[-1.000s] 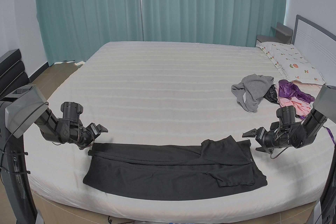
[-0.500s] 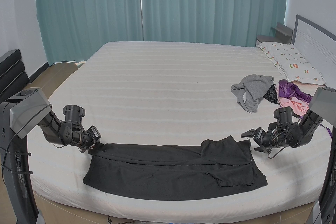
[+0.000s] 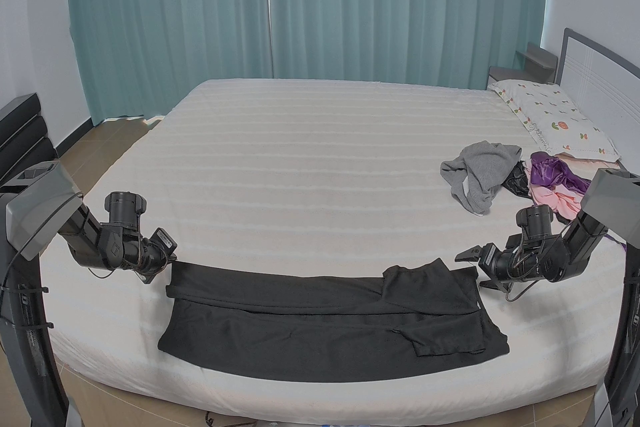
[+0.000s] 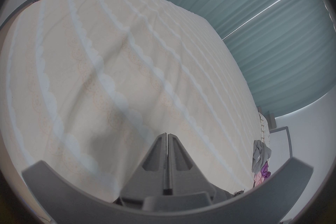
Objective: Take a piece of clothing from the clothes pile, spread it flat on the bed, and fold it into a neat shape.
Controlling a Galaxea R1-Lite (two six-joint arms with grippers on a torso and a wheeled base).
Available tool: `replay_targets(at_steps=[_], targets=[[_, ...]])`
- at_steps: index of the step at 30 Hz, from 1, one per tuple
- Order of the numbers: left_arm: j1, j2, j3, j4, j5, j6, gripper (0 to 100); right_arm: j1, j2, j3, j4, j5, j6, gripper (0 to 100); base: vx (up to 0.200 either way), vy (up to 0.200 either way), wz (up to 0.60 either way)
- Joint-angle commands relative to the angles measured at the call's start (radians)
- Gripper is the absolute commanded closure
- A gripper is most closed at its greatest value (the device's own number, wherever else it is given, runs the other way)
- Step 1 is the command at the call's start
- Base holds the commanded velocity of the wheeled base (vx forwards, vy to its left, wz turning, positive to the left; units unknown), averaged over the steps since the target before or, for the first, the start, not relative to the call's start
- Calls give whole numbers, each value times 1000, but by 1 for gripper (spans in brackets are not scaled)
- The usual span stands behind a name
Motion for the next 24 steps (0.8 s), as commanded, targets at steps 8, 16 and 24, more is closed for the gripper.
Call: replay_targets(at_steps=[8,16,24], targets=[[2,1,-4,-2,-2,-2,100,5,25,-17,-3,1,-6,0,0,0,0],[2,1,-4,0,-4,-2,100,8,59,-70,5,-7,-6,100,0,0,0],[1,1,-1,0,-4,-3,100,-3,54,-69,0,-53,-6,100,0,0,0]])
